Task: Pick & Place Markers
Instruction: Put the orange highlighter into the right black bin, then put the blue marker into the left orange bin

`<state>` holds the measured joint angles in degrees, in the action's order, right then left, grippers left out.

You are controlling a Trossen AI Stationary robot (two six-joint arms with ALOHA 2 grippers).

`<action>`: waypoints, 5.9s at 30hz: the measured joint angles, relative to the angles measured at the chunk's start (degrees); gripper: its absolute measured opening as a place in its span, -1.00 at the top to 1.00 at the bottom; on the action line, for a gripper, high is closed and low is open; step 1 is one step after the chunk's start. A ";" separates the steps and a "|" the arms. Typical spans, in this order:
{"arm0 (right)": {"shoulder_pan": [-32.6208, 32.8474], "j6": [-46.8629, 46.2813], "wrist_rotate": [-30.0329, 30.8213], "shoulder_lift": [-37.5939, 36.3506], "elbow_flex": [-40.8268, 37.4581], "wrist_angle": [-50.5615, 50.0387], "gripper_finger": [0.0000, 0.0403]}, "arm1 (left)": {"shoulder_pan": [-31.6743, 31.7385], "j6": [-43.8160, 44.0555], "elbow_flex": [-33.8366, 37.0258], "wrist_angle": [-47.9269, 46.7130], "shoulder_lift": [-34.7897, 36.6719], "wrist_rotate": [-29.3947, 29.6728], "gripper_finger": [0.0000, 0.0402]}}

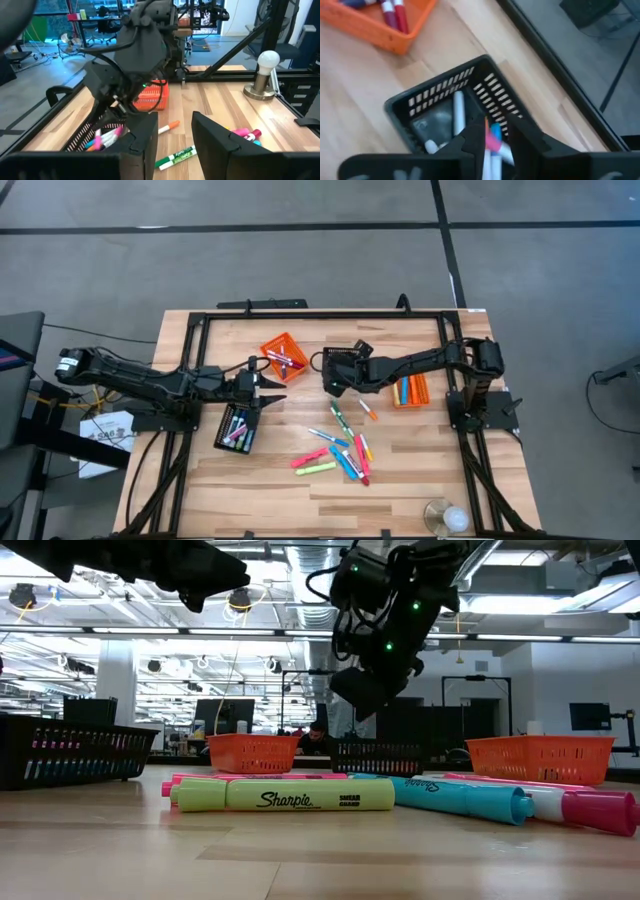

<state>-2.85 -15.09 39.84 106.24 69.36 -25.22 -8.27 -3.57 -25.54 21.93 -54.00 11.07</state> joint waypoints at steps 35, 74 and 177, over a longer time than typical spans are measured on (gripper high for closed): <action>4.34 -26.95 -36.22 -0.28 -3.96 -25.38 0.36 | 11.09 11.52 0.04 -14.22 -7.46 -7.69 0.53; -1.32 -8.70 -5.62 1.85 4.46 -11.23 0.69 | 13.53 11.37 0.02 -10.69 -8.00 -7.72 0.61; 14.71 -14.93 -18.98 1.33 9.64 -22.50 0.08 | 23.24 -24.08 -1.92 -30.58 -9.29 9.42 0.82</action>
<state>11.86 -30.02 20.86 107.57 79.00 -47.72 14.96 -27.65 -27.46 -8.65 -63.29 20.50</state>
